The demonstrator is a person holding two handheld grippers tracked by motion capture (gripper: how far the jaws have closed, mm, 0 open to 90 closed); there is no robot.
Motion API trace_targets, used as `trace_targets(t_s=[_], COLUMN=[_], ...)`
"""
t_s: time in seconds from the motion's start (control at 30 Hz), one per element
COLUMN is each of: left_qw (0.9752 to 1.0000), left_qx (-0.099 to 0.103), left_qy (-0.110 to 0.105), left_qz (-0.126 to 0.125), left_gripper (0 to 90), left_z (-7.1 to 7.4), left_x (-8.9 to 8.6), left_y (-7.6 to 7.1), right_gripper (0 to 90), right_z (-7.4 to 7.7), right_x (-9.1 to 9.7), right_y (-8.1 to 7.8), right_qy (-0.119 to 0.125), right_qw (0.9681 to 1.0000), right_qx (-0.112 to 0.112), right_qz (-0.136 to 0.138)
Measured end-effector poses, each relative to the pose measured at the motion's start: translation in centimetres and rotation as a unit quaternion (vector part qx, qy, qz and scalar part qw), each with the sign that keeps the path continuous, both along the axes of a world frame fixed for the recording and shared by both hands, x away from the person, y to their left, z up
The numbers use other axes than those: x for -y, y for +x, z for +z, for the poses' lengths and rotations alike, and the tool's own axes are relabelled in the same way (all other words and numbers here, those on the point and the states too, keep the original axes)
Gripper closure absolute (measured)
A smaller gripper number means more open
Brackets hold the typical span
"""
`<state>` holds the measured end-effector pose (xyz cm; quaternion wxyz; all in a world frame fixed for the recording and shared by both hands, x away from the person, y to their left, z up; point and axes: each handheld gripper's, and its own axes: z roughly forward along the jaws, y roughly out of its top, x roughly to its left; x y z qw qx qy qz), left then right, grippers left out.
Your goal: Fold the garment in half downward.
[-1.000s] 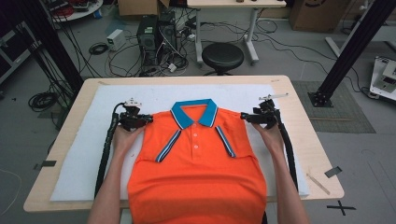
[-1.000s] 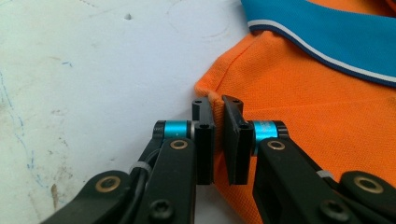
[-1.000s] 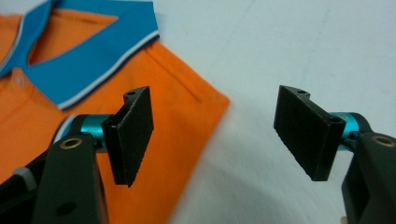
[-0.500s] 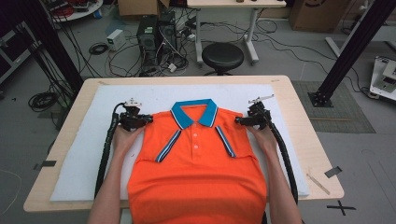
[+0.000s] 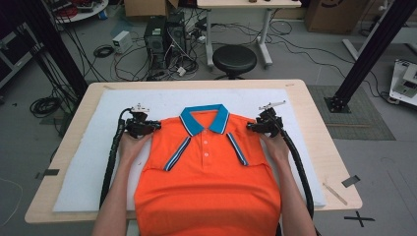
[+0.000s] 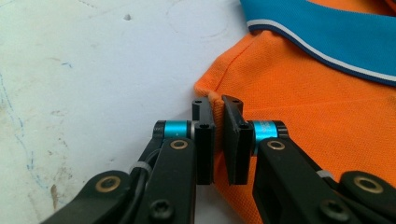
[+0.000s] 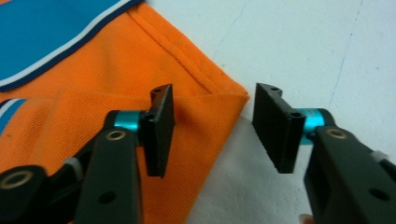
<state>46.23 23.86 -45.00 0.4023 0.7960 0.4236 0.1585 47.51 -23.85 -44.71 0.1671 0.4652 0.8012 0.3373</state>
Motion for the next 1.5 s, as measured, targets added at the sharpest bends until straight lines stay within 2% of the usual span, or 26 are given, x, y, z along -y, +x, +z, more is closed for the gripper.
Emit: trace_targets(t_s=[0.13,0.37,0.67,0.77,1.1,1.23,1.4,1.43,1.5], left_qw=[1.0000,1.0000,1.0000,1.0000,0.9999,0.9997,0.9998,0.9999,0.9999], left_qx=[0.002,0.002,0.003,0.004,0.011,0.015,0.016,0.012,0.010], left_qy=[0.000,0.000,0.002,0.002,-0.011,-0.017,-0.008,-0.007,-0.010], left_qz=[0.000,0.001,0.000,-0.001,-0.003,-0.003,0.000,0.001,-0.001], left_gripper=[83.6,83.6,83.8,84.0,84.6,84.8,85.1,85.2,85.3], left_z=[0.0,0.0,0.0,0.0,0.1,0.1,0.2,0.3,0.5], left_x=[0.0,0.0,0.1,0.1,-0.2,-0.3,-0.1,-0.1,0.1], left_y=[0.0,0.0,-0.1,-0.1,-0.2,-0.3,-0.3,-0.3,-0.4], right_gripper=[62.8,67.3,81.2,85.9,87.6,88.0,88.3,88.4,88.4], right_z=[0.0,0.0,0.1,0.3,0.8,0.9,1.1,1.2,1.2], right_x=[-0.2,-0.3,-0.6,-0.5,0.6,0.7,0.5,0.6,1.0], right_y=[-0.1,-0.3,-0.7,-0.9,-1.1,-1.1,-1.2,-1.1,-1.0], right_qy=[0.003,0.007,-0.006,-0.004,0.009,0.005,0.001,0.007,0.024], right_qw=[1.0000,1.0000,0.9997,0.9996,0.9986,0.9982,0.9982,0.9982,0.9988], right_qx=[0.001,0.001,0.018,0.025,0.051,0.057,0.057,0.057,0.039], right_qz=[0.006,0.007,0.013,0.009,-0.014,-0.018,-0.017,-0.016,-0.016])
